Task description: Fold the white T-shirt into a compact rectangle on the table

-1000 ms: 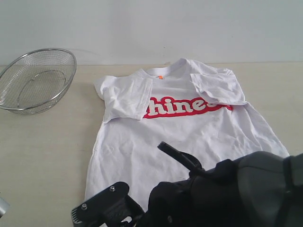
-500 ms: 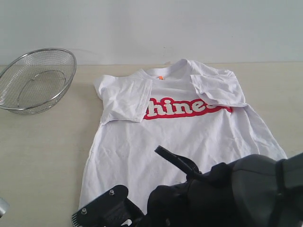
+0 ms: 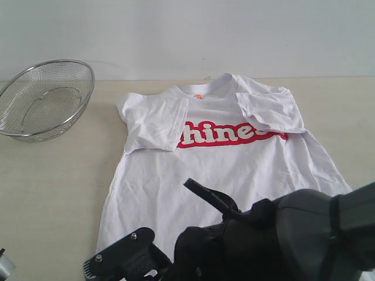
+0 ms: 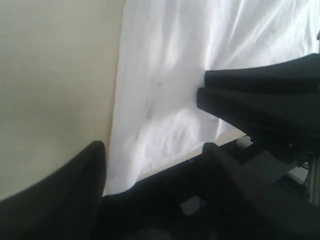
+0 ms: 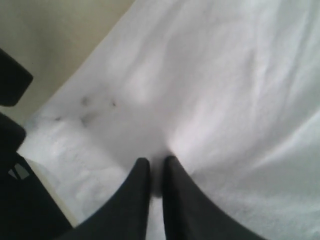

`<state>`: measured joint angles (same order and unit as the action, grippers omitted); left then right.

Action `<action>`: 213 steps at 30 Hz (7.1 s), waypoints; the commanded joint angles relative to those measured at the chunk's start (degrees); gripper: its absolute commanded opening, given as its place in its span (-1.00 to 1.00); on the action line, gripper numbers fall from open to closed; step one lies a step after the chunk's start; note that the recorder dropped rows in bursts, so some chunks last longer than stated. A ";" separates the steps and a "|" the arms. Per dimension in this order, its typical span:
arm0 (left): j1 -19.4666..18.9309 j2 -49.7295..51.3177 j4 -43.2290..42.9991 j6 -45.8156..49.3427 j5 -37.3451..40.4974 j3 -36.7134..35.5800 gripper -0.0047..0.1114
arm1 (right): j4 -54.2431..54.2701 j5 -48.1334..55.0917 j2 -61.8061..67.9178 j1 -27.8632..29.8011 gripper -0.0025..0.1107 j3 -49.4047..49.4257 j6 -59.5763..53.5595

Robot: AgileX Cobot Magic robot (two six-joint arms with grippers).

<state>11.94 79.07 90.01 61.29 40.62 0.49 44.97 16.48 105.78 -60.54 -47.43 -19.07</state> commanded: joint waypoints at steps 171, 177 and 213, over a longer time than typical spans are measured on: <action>21.94 0.10 -11.37 -12.83 -14.32 17.57 -0.84 | -41.37 49.58 -31.74 68.69 0.13 16.75 24.87; 21.94 0.10 -11.37 -12.58 -14.32 17.57 -0.84 | -39.96 45.82 -26.90 68.69 0.08 16.75 24.41; 21.94 0.10 -10.98 -12.18 -14.32 17.57 -0.84 | -39.44 37.45 -12.96 68.69 0.08 17.65 22.99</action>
<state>33.63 79.61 78.59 48.65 25.91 17.82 5.31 54.18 92.26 7.84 -30.91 4.63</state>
